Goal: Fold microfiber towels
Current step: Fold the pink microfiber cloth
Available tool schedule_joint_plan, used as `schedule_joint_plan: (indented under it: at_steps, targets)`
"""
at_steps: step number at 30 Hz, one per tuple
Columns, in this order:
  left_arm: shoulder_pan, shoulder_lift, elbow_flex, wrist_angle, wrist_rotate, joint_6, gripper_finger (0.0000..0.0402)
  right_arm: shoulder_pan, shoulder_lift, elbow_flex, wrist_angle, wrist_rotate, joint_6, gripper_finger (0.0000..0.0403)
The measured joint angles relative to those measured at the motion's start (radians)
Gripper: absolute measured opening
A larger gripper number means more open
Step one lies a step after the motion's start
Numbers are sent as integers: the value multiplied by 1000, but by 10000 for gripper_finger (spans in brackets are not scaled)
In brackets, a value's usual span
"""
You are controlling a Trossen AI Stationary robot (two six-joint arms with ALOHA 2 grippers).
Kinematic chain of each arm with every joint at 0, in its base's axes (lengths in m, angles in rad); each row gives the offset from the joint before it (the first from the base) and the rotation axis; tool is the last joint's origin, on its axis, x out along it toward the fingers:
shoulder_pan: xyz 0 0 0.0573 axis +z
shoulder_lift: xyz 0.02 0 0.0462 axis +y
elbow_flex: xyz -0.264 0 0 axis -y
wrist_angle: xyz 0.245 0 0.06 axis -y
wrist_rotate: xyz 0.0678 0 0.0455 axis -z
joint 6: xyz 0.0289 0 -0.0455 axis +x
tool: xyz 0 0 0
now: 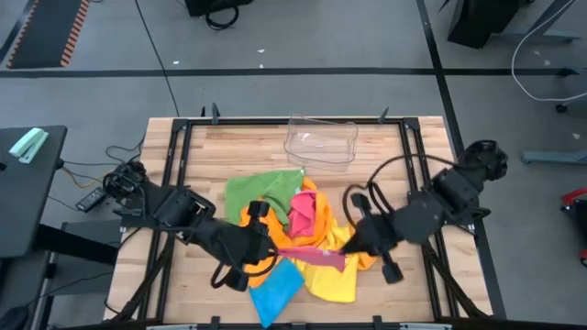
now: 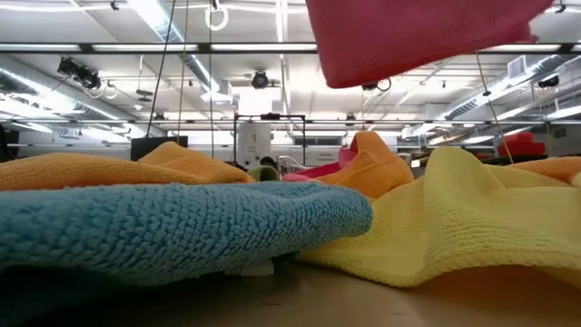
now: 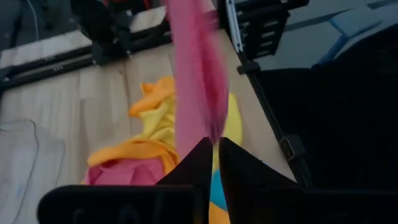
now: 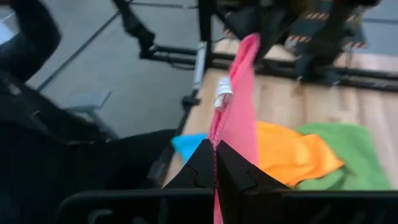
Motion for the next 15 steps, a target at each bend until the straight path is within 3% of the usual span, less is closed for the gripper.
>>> schedule_joint_plan:
  at_steps: [11,15]
  targets:
    - [-16,76,0,37,24,14,9,81,1,-100,35,117,106,4]
    - [-20,95,0,38,16,12,50,54,2,-111,27,130,168,4]
